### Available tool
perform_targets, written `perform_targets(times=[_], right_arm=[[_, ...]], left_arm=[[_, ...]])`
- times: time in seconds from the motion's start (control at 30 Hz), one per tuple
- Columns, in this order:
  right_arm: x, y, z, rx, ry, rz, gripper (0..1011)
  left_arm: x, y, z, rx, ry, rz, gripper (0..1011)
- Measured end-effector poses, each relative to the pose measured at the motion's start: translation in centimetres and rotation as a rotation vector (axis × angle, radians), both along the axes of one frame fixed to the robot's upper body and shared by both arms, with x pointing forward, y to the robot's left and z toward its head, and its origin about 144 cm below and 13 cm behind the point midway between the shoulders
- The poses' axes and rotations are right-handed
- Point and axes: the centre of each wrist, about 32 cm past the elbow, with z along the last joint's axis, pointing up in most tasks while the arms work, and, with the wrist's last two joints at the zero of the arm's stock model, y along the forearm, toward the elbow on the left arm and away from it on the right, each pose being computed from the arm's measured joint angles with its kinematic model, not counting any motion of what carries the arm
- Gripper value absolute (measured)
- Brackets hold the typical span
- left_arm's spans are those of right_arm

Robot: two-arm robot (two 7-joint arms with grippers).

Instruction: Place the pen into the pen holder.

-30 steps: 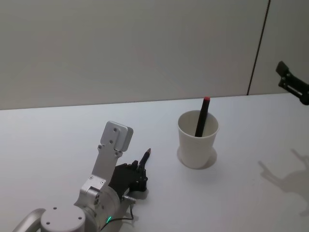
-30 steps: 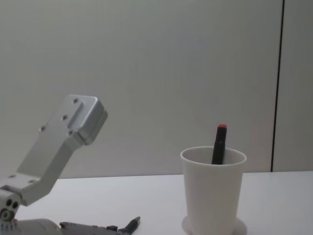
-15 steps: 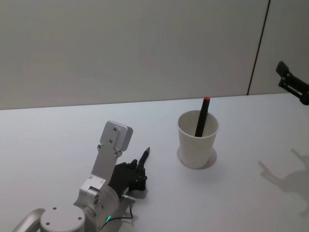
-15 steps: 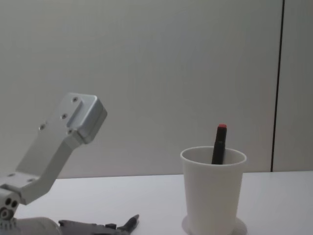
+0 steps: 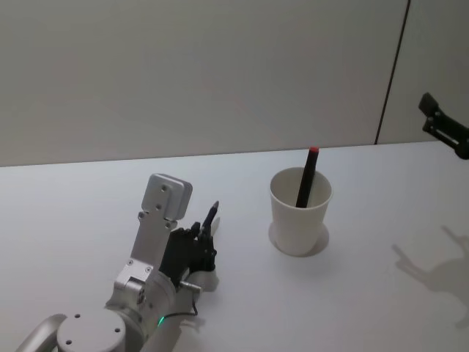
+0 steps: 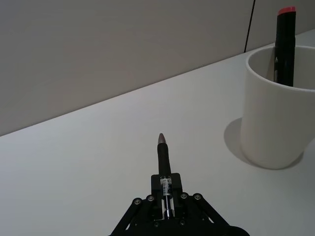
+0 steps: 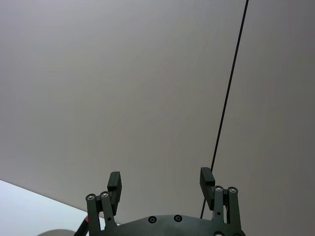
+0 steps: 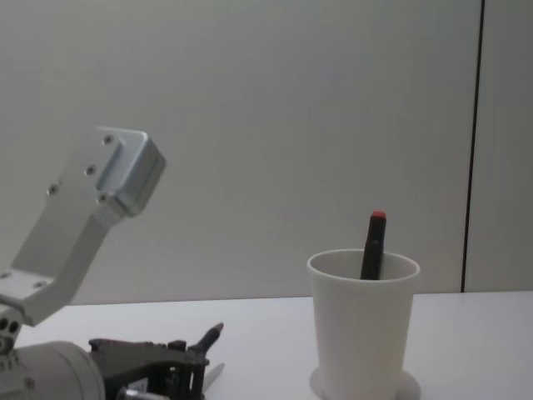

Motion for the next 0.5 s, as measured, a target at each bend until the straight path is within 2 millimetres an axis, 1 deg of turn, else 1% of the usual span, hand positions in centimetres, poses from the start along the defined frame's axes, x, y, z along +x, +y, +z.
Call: perform_targets(times=[0.27,0.5], right_arm=[[0.00,0.00,0.00,0.000,0.000,0.000,1004],[0.00,0.00,0.00,0.000,0.000,0.000,1004]], left_arm=[[0.22,0.18,0.13,-0.013,-0.055,0.025,118],[0.74,0.36,0.52,-0.049,-0.136,0.055,118]])
